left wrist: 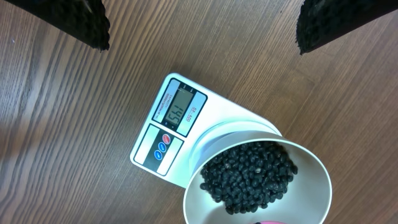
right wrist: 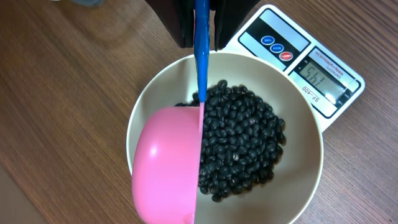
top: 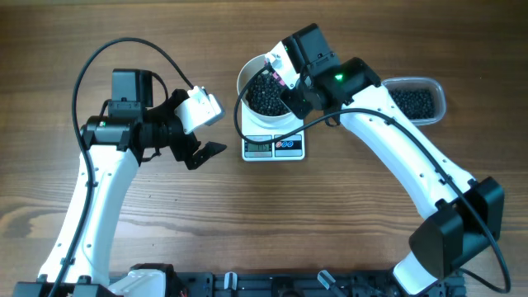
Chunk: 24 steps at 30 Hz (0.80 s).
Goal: Scoop item into bowl and weigh 150g on scale
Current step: 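Hold the scoop over the white bowl and tip beans in slowly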
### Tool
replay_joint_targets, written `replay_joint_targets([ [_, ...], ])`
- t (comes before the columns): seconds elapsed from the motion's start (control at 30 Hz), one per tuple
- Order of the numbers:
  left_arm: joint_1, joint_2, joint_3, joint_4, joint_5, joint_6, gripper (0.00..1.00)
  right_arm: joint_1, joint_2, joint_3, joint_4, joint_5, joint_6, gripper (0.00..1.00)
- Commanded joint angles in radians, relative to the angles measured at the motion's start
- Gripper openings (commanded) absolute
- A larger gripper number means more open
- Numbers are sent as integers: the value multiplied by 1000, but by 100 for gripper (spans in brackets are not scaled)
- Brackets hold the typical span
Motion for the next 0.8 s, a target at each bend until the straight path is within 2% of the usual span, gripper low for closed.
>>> replay_joint_targets([
  [0.0, 5, 6, -2, -1, 4, 21, 100, -3, -26, 31, 9, 17, -10, 4],
  [0.77, 5, 6, -2, -1, 4, 21, 100, 23, -26, 31, 31, 92, -5, 4],
])
